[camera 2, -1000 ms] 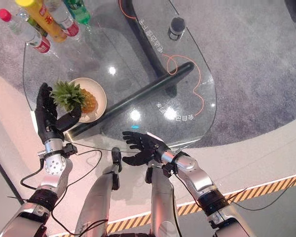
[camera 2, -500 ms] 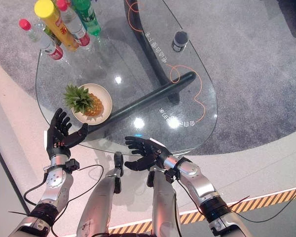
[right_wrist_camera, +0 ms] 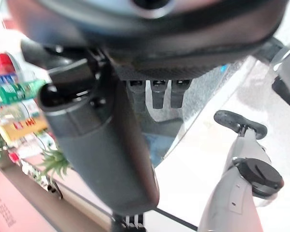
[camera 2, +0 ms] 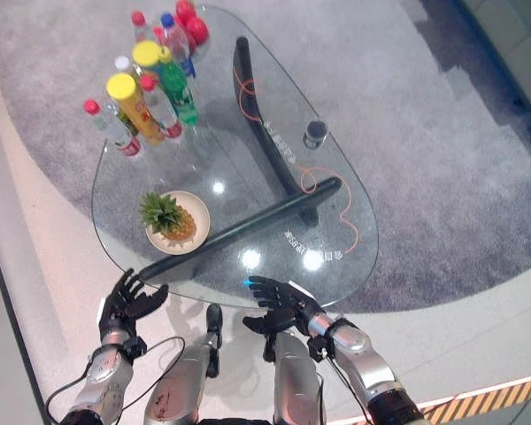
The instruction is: Pick up the fruit to the plate
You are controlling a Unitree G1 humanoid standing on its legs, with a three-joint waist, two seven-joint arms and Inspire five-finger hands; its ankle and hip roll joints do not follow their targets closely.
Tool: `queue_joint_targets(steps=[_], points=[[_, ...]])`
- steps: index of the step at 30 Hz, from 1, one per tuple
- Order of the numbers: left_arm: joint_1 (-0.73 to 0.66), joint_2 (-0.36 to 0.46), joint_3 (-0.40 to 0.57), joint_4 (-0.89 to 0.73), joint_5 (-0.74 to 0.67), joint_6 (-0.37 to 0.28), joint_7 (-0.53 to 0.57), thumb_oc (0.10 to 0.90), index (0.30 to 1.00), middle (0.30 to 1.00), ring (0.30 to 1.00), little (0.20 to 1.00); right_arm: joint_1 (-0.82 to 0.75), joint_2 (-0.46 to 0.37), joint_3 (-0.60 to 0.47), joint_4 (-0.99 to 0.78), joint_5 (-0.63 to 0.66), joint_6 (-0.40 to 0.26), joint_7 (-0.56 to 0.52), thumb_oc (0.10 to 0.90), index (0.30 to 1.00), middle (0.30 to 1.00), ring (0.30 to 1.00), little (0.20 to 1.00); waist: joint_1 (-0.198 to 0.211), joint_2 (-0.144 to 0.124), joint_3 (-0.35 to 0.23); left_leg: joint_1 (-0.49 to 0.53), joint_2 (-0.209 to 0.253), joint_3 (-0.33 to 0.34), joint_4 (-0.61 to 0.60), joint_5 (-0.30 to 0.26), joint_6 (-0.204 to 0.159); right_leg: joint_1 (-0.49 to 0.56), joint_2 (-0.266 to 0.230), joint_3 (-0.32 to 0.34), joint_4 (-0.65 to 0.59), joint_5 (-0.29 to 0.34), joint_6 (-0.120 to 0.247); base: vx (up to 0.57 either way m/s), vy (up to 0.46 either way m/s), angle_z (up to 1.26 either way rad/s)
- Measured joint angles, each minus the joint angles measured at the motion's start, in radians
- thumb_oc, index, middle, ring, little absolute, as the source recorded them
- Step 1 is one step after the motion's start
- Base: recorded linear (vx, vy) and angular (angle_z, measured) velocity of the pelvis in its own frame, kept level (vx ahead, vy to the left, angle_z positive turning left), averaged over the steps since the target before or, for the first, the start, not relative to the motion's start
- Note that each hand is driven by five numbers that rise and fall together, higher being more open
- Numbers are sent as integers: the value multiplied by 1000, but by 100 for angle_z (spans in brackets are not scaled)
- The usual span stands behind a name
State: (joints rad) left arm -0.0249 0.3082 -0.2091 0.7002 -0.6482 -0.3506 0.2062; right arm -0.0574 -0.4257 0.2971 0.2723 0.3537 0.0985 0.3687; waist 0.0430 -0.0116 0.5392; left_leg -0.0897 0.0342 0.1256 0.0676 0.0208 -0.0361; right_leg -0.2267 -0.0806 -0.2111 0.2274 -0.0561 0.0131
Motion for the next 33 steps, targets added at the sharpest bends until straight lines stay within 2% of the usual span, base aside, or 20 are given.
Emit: queue_joint_targets(steps=[3,7,8,16,18,22,27,33], points=[[12,-32,35,59,3,44,-24,800,900,900,900,900,17,43,-30,45,23,3,-6,800,900,900,900,900,1,16,-23,39,1,0,-21,-1,2,40,5,0,-24,0,1,72,30,0],[26,-77,86,168,-15,102,-50,800,900,900,900,900,23,87,-30,158,45,9,-35,800,900,900,900,900,-3,35,-107,74,3,0,-52,2,8,78,12,0,-53,2,-1,70,33,2],[35,-88,101,201,-21,116,-51,800,900,900,900,900,31,97,-30,194,49,13,-47,800,900,900,900,900,-10,36,-143,81,5,-1,-60,1,8,88,13,-2,-64,0,2,92,30,7],[63,-95,111,377,0,176,-52,800,900,900,900,900,56,146,-74,419,86,32,-150,800,900,900,900,900,-26,4,-308,144,17,7,-104,-6,11,162,29,-1,-143,6,15,56,34,-1],[68,-96,116,406,1,187,-64,800,900,900,900,900,62,157,-90,476,88,33,-186,800,900,900,900,900,-28,2,-327,159,17,15,-108,-8,13,180,30,0,-159,14,15,33,34,-7],[86,-104,120,435,1,209,-70,800,900,900,900,900,81,162,-105,588,90,30,-246,800,900,900,900,900,-28,20,-369,177,16,25,-121,-11,17,200,32,2,-186,25,19,22,21,-6],[87,-106,146,513,23,221,-95,800,900,900,900,900,78,181,-144,780,90,9,-263,800,900,900,900,900,-40,34,-402,197,16,28,-129,-12,19,244,38,3,-243,53,21,54,19,-2],[83,-111,150,556,41,237,-115,800,900,900,900,900,88,198,-215,907,92,-12,-264,800,900,900,900,900,-44,37,-438,218,15,29,-150,-12,18,284,45,5,-305,80,21,54,20,-1]])
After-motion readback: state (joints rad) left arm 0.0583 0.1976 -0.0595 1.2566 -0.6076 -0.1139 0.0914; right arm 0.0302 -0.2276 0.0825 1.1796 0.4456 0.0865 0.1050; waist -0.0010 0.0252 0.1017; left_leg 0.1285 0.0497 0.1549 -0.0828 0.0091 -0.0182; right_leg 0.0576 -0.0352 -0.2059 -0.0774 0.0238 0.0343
